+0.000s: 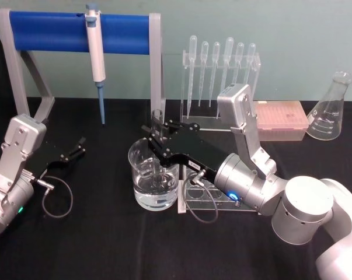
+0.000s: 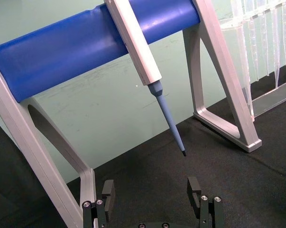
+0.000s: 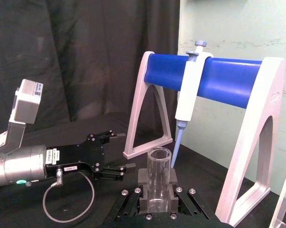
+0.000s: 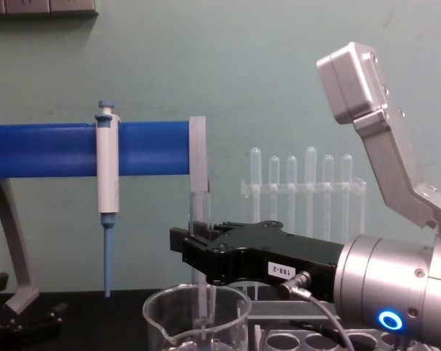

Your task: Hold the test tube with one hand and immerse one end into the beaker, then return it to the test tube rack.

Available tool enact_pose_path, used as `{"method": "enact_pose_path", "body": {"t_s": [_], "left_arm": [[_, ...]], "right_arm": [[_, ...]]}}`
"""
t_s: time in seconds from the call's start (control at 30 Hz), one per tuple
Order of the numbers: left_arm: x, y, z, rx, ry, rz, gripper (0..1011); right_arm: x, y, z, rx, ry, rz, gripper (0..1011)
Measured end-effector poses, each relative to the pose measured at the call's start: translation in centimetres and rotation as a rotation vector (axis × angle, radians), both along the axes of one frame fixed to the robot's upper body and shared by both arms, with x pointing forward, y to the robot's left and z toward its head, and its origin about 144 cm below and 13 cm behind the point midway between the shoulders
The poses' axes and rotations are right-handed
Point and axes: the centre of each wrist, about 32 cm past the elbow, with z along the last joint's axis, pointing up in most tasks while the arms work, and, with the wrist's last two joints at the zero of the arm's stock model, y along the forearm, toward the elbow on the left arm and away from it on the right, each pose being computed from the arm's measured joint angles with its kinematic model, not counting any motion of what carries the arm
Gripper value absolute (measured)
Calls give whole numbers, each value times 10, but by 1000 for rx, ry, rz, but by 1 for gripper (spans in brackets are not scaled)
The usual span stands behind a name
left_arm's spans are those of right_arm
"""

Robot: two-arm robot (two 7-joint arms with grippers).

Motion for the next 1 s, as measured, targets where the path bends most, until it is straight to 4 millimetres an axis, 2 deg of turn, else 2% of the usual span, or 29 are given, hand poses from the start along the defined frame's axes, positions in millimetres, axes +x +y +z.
{"method": "enact_pose_path", "body": {"t_s": [1.0], "left_arm": [[0,0,0,0,0,0,1000]], "right_arm": [[0,0,0,0,0,0,228]]}}
